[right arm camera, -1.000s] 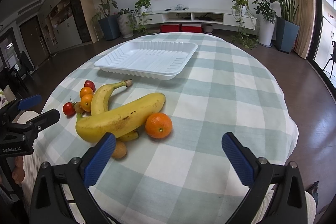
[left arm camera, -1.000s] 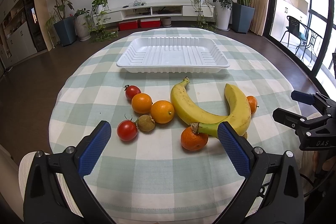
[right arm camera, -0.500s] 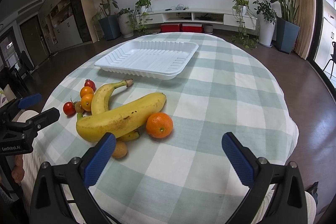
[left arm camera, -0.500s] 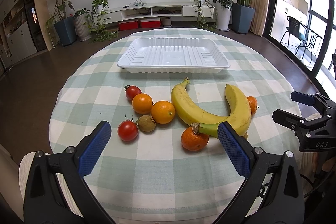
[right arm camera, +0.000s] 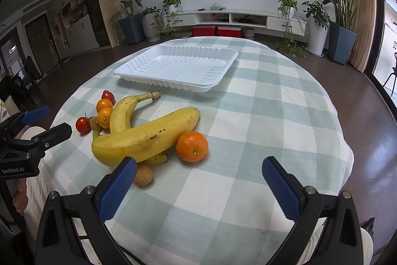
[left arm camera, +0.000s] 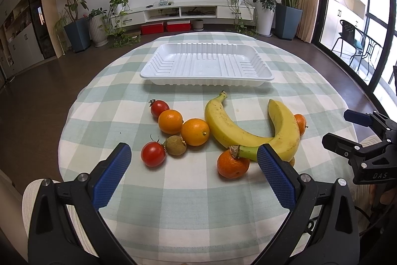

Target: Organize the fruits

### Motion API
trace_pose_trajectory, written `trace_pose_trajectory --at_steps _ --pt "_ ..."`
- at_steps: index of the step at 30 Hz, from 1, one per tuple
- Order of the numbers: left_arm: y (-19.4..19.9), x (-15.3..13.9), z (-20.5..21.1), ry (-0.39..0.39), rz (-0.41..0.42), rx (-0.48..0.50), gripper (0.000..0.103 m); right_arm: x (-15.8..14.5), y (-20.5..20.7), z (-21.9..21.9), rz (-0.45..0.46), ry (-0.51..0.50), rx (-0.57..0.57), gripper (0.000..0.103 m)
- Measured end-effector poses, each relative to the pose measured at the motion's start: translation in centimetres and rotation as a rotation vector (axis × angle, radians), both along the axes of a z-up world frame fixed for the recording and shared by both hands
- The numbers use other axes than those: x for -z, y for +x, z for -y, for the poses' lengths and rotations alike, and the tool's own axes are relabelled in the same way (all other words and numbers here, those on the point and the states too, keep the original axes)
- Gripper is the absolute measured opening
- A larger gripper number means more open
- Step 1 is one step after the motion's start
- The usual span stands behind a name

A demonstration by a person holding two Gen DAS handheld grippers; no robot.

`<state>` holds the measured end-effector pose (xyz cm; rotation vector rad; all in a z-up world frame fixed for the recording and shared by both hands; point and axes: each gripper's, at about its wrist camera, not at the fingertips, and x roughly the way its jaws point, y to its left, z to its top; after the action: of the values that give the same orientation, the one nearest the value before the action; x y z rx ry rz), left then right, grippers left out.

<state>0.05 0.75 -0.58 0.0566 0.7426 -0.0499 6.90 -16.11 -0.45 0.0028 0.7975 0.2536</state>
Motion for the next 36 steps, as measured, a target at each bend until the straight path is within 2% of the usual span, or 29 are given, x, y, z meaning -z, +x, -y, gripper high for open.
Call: trace_pose_trajectory --at_steps 16,20,28,33,36 --pt "1.3 0.6 -3.4 -0.019 -0.032 -0.061 0.103 0.4 1.0 -0.6 -0.025 -0.039 -0.049 0.103" --pt "1.8 0.9 -4.3 -0.023 -0.039 -0.075 0.103 0.3 0.9 -1.2 -0.017 -0.056 -0.104 0.103" --pt "2.6 1.8 -5.3 -0.048 -0.073 -0.083 0.103 0.0 0.1 -5.2 0.074 -0.241 -0.291 0.102" --pt "3.0 2.1 -5.4 -0.049 -0.078 -0.078 0.103 0.6 -0.7 -7.7 0.137 -0.371 -0.372 0.102" --pt "3.2 2.3 -5.4 -0.046 -0.081 -0.073 0.103 1.1 -0.8 -8.6 0.145 -0.413 -0.4 0.097"
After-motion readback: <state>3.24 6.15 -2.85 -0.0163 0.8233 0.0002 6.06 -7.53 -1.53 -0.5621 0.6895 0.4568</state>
